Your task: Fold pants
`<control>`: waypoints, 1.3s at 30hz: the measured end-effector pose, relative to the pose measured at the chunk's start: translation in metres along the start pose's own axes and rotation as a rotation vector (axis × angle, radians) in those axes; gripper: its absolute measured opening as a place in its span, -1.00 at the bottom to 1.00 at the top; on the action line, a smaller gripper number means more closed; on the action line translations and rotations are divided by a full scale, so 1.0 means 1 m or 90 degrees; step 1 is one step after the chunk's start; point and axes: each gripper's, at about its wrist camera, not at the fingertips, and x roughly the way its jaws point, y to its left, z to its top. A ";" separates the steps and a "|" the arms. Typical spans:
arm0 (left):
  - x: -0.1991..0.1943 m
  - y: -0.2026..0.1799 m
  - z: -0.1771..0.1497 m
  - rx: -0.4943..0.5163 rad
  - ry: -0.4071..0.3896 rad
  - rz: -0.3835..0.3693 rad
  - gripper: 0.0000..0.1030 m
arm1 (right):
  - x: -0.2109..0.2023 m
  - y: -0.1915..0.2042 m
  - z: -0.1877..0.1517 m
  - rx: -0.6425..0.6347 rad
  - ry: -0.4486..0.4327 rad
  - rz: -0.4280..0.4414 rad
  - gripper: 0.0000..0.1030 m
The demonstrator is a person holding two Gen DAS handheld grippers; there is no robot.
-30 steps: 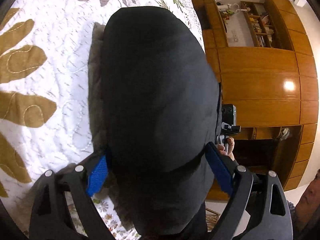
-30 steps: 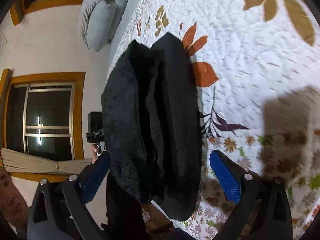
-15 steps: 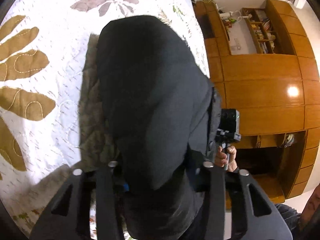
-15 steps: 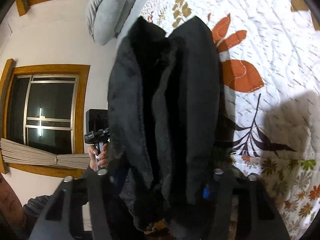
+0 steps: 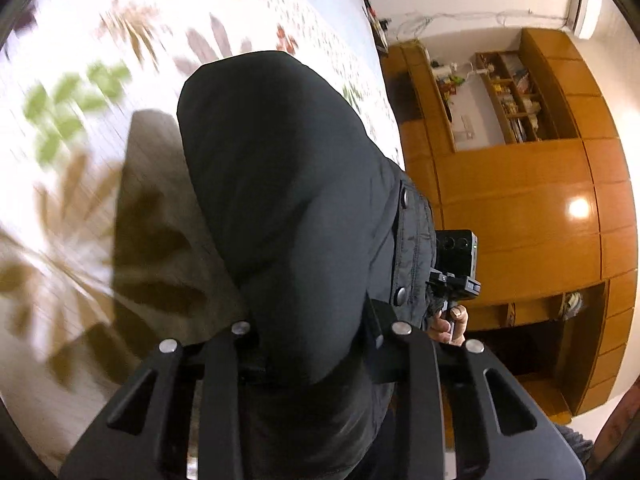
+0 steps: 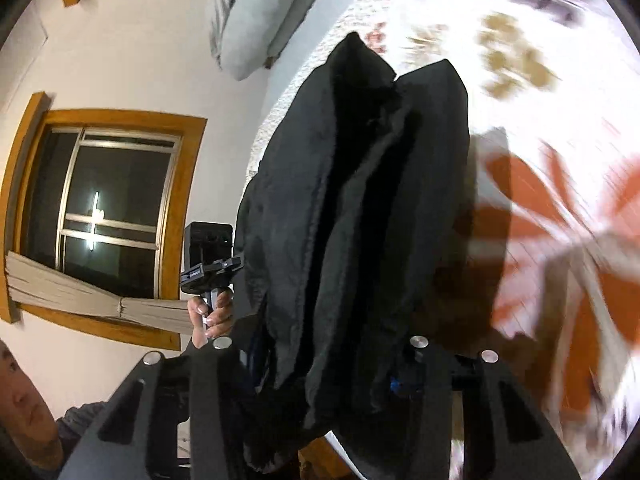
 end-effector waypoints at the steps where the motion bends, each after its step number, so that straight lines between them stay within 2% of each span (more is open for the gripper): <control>1: -0.009 0.004 0.009 -0.001 -0.009 0.005 -0.43 | 0.013 0.006 0.015 -0.008 0.005 0.003 -0.12; 9: -0.061 0.044 0.092 -0.019 -0.047 0.040 -0.43 | 0.089 0.025 0.107 -0.036 0.023 0.001 -0.12; 16: -0.064 0.086 0.132 -0.042 -0.036 0.063 -0.40 | 0.126 0.005 0.141 -0.018 0.036 -0.031 -0.13; 22: -0.060 0.089 0.128 -0.036 -0.031 0.055 -0.33 | 0.131 -0.011 0.150 0.003 0.054 -0.046 -0.09; 25: -0.058 0.095 0.125 -0.043 -0.033 0.063 -0.25 | 0.134 -0.020 0.155 0.013 0.060 -0.062 0.06; 27: -0.055 0.094 0.122 -0.047 -0.036 0.072 -0.11 | 0.133 -0.023 0.155 0.017 0.059 -0.069 0.17; 31: -0.062 0.089 0.119 -0.048 -0.068 0.089 0.01 | 0.127 -0.017 0.152 0.026 0.044 -0.072 0.20; 33: -0.076 0.085 0.118 -0.050 -0.092 0.091 0.06 | 0.111 -0.014 0.146 0.027 0.030 -0.082 0.28; 34: -0.084 0.082 0.114 -0.052 -0.103 0.095 0.09 | 0.107 -0.011 0.146 0.026 0.021 -0.090 0.32; 36: -0.090 0.071 0.106 -0.023 -0.111 0.133 0.33 | 0.084 -0.006 0.139 0.019 -0.009 -0.099 0.38; 37: -0.092 0.063 0.098 -0.001 -0.105 0.158 0.34 | 0.078 -0.004 0.136 0.017 -0.018 -0.106 0.40; 39: -0.090 0.056 0.093 0.015 -0.091 0.170 0.34 | 0.067 0.004 0.124 0.001 -0.022 -0.103 0.43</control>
